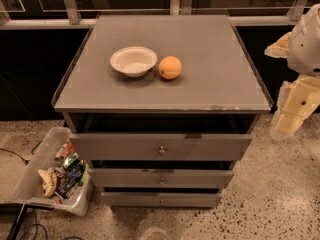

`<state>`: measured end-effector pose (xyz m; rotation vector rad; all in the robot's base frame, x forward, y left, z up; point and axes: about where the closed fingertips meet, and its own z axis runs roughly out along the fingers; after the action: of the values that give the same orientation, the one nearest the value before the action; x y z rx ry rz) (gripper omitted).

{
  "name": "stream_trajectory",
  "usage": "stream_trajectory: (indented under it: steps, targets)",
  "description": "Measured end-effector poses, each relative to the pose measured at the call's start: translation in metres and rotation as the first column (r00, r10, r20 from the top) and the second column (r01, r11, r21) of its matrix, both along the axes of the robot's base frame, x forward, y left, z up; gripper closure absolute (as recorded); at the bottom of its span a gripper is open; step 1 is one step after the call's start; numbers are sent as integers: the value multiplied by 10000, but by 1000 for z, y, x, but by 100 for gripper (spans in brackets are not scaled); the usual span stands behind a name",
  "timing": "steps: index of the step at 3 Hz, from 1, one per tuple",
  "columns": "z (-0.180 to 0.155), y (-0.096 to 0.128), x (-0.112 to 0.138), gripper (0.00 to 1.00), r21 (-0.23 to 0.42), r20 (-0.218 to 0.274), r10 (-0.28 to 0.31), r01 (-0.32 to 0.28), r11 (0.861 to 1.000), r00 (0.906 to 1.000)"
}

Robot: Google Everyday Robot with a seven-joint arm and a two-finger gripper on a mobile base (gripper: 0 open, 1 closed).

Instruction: Open top drawer

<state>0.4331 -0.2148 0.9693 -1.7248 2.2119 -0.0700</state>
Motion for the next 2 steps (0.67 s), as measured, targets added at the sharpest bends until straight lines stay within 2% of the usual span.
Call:
stream_trajectory:
  steps: [1,2]
  targets:
    - [-24,7,-7,0,576,118,409,-415,9975,9991]
    - [-57,19,-12,0,1462,559,1103,-1174,9823,9923]
